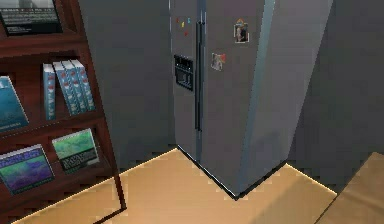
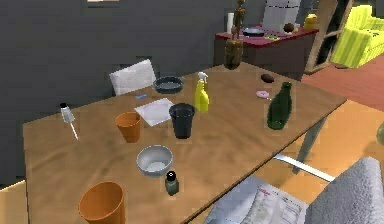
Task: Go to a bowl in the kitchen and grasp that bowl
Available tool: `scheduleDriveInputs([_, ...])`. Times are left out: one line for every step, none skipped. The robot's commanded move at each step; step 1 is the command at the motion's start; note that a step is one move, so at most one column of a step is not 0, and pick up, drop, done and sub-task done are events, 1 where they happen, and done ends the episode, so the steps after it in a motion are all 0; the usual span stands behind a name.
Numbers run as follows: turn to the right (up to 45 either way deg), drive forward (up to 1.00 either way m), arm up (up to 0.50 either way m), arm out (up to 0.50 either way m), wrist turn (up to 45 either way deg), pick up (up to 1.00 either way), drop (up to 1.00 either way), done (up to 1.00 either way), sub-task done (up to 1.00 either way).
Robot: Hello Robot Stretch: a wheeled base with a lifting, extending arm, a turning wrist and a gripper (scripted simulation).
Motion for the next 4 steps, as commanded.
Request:
scheduleDriveInputs([0.0,0.0,0.38,0.0,0.0,0.0,0.0,0.0,0.0])
scheduleDriveInputs([0.0,0.0,0.0,0.22,0.0,0.0,0.0,0.0,0.0])
scheduleDriveInputs([0.0,0.0,0.0,0.0,45.0,0.0,0.0,0.0,0.0])
scheduleDriveInputs([0.0,0.0,0.0,0.0,45.0,0.0,0.0,0.0,0.0])
